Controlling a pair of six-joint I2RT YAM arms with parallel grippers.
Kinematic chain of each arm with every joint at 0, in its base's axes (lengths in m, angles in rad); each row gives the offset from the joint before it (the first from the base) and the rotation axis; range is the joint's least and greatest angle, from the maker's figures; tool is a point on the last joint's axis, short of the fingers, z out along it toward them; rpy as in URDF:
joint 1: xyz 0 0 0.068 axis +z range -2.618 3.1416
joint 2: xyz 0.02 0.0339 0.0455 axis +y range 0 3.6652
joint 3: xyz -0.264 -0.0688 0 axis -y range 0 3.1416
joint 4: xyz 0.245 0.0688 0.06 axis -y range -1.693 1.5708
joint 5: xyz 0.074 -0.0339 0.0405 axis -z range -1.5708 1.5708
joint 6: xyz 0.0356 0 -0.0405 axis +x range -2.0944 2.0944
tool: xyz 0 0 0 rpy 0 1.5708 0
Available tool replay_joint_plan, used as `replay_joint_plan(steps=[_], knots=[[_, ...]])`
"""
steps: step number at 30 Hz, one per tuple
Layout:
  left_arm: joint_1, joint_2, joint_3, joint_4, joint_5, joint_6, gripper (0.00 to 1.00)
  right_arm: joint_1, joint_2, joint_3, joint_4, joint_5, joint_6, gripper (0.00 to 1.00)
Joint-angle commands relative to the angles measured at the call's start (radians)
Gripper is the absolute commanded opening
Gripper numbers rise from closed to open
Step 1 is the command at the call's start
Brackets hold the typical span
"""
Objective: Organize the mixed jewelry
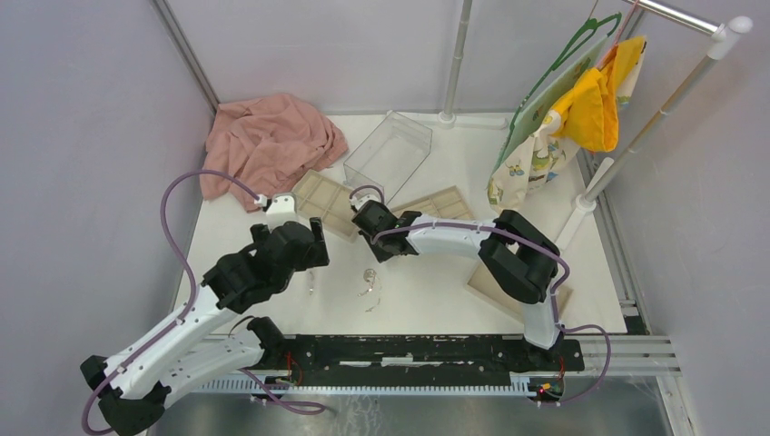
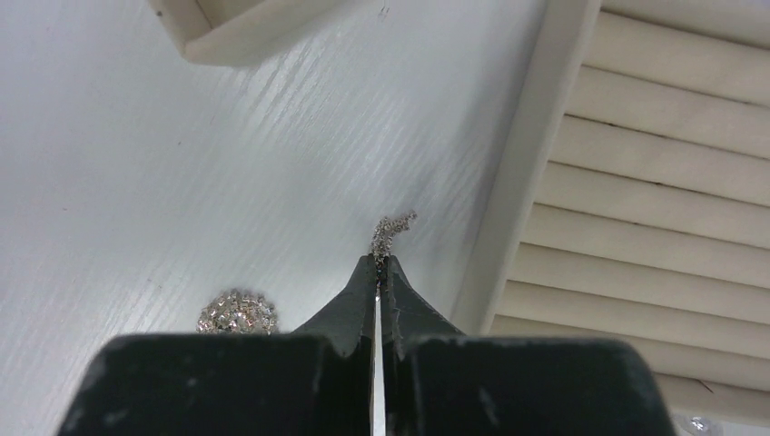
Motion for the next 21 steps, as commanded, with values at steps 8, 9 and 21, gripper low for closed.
replay_joint_plan(steps=[8,9,21], knots=[[-0.002,-0.023,0.011,0.019,-0.033,-0.051,1.0,-0.003,-0.115,0.115,-0.057,0.136,-0.013,0.0],[-0.002,-0.021,0.011,0.02,-0.033,-0.051,1.0,-0.005,-0.12,0.12,-0.063,0.145,-0.018,0.0],[-0.002,-0.007,0.044,0.016,-0.036,-0.024,1.0,-0.157,-0.284,-0.01,-0.095,0.262,-0.059,0.0]])
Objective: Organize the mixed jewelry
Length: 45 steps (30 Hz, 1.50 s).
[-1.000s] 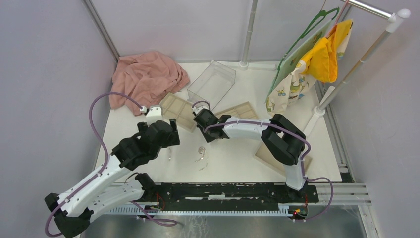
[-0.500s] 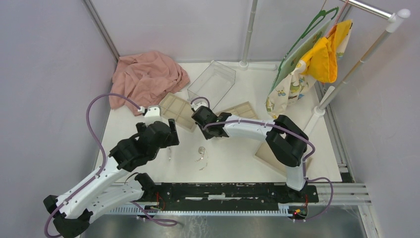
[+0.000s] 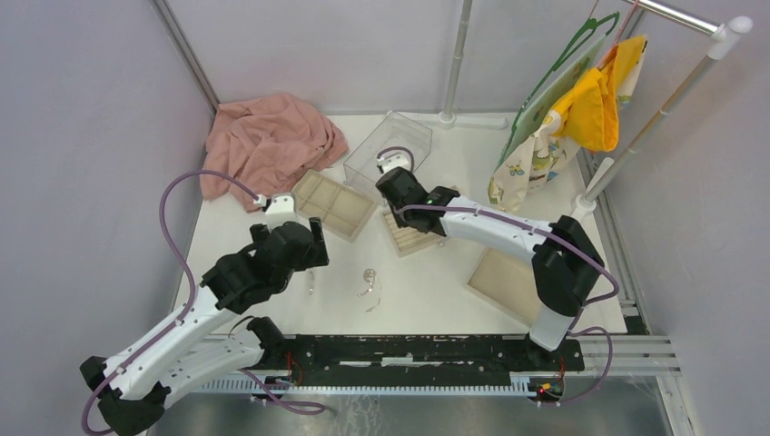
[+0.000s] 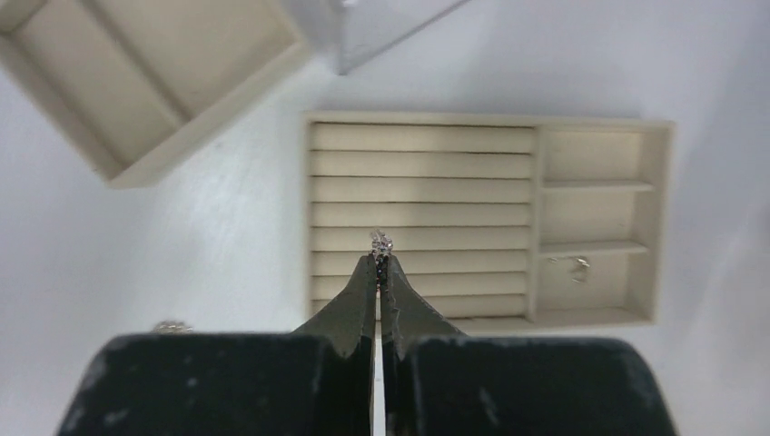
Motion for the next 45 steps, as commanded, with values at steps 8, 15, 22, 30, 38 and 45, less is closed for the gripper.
replay_joint_plan(steps=[8,15,22,30,38,45], knots=[[-0.002,0.047,0.051,0.022,-0.04,-0.01,1.0,-0.213,-0.144,-0.207,0.031,0.069,-0.079,0.0],[-0.002,0.056,0.097,0.026,-0.048,0.013,1.0,-0.243,-0.147,-0.312,0.081,0.067,-0.098,0.0],[-0.002,0.081,0.098,0.025,-0.061,0.034,1.0,-0.257,-0.075,-0.27,0.084,0.075,-0.107,0.0],[-0.001,0.081,0.092,0.026,-0.064,0.025,1.0,-0.288,-0.027,-0.243,0.087,0.062,-0.12,0.01],[-0.003,0.091,0.087,0.046,-0.052,0.031,1.0,-0.29,-0.052,-0.205,0.075,0.046,-0.131,0.36],[0.002,0.112,0.099,0.042,-0.064,0.018,1.0,-0.262,-0.114,-0.152,0.061,-0.05,-0.111,0.36]])
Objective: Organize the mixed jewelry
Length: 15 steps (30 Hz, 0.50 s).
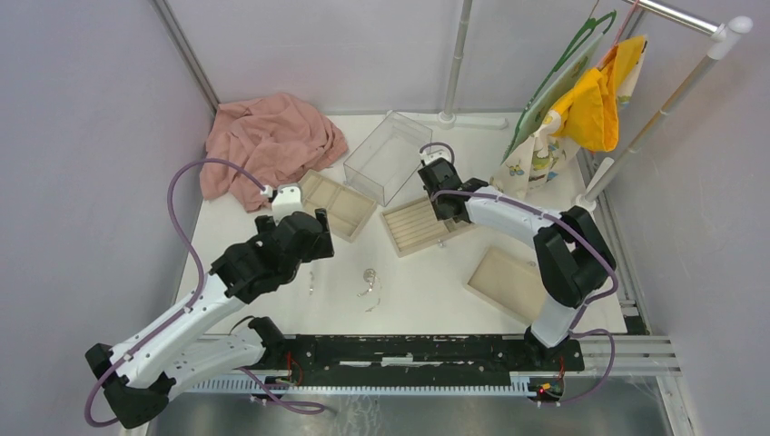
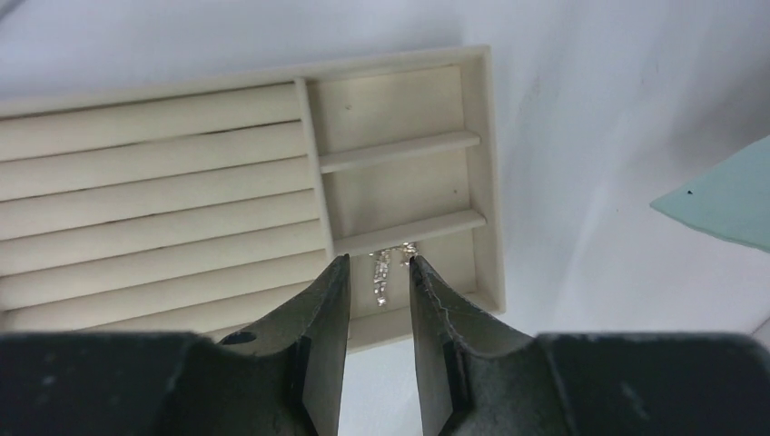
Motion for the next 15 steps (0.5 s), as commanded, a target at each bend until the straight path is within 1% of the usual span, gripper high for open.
replay_joint_plan(steps=[1,5,7,9,12,13,15], knots=[[0.007,0.027,0.042,0.018,-0.039,0.014,1.0,0.044,-0.1,0.042,0.022,-0.078,0.026,0.36],[0.036,0.039,0.047,0.024,-0.024,0.035,1.0,0.173,-0.105,0.04,0.017,-0.105,0.055,0.36],[0.091,0.045,0.047,0.028,0.005,0.058,1.0,0.243,-0.086,0.05,-0.002,-0.116,0.069,0.36],[0.196,0.051,0.047,0.03,0.076,0.085,1.0,0.298,-0.076,0.04,0.009,-0.138,0.094,0.37],[0.406,0.059,0.042,0.053,0.221,0.133,1.0,0.368,-0.061,0.029,0.04,-0.173,0.127,0.37],[0.454,0.076,0.049,0.049,0.253,0.137,1.0,0.393,-0.052,0.035,0.042,-0.176,0.132,0.38],[0.495,0.14,0.071,0.013,0.26,0.12,1.0,0.433,-0.031,0.042,0.042,-0.176,0.142,0.4]])
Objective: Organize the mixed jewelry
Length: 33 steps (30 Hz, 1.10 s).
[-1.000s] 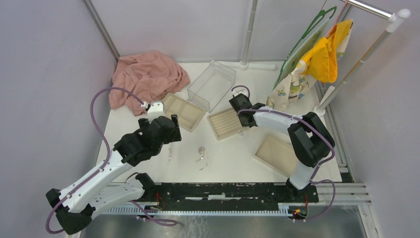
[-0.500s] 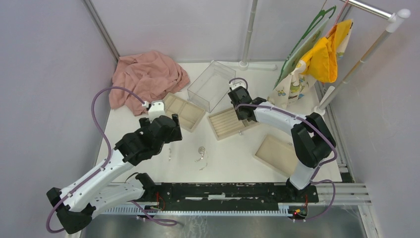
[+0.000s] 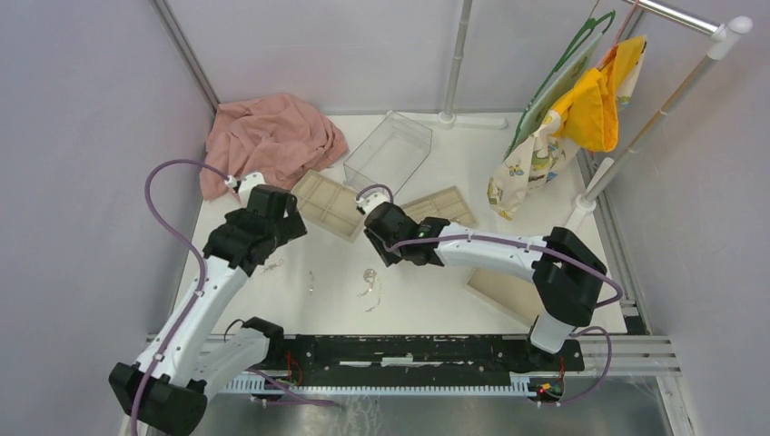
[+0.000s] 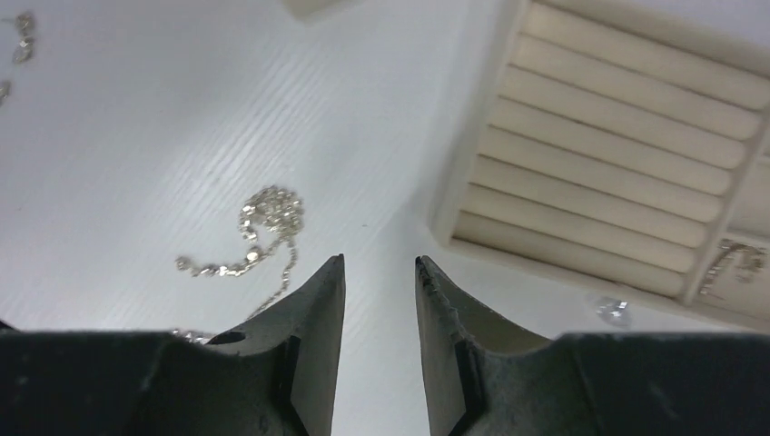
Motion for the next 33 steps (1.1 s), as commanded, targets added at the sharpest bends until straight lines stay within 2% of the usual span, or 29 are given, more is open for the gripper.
replay_joint_plan(steps=[1,7,22,26,29,33], knots=[[0.102,0.093,0.071,-0.008,0.109,0.043,1.0,0.069,0.042,0.028,0.03,-0.02,0.055,0.43],[0.125,0.096,0.079,0.019,0.16,0.054,1.0,0.136,0.113,0.056,0.03,-0.017,0.067,0.47],[0.124,0.084,0.056,0.032,0.208,0.059,1.0,0.144,0.272,0.145,0.058,-0.018,0.084,0.53],[0.126,0.081,0.052,0.028,0.196,0.065,1.0,0.146,0.273,0.113,0.071,-0.018,0.097,0.46],[0.124,0.083,0.047,0.029,0.188,0.063,1.0,0.146,0.275,0.093,0.075,-0.019,0.111,0.28],[0.124,0.081,0.04,0.036,0.2,0.061,1.0,0.146,0.242,0.08,0.064,-0.005,0.127,0.13]])
